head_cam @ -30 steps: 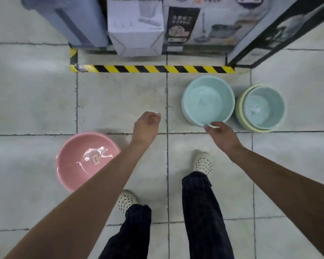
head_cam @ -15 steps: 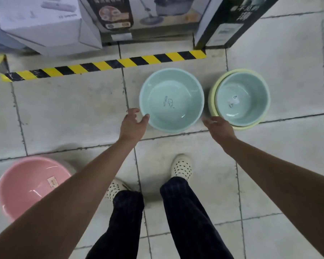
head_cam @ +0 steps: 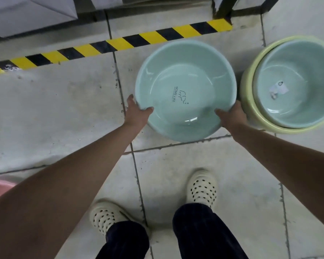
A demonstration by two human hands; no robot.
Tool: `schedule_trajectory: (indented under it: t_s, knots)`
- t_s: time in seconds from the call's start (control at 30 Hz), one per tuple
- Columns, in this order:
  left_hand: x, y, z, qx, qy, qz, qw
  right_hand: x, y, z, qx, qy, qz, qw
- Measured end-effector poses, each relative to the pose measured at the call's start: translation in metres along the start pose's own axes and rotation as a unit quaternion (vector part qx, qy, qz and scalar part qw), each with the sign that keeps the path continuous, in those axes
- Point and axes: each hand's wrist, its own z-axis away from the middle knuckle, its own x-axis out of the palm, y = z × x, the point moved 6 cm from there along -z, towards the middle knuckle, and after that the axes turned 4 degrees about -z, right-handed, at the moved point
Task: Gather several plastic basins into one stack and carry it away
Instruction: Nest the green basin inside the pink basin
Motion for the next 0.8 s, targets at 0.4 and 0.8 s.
schedule_trajectory:
  t_s: [0.4, 0.8]
  knots:
    - [-0.016, 0.001, 0.039, 0.032, 0.014, 0.028, 0.999, -0.016, -0.006, 0.029, -0.034, -0.032, -0.138, 0.989]
    - [-0.183, -0.014, 0.204, 0.014, 0.1, 0.184, 0.978, -0.03, -0.137, 0.205, -0.133, -0.117, -0.031, 0.984]
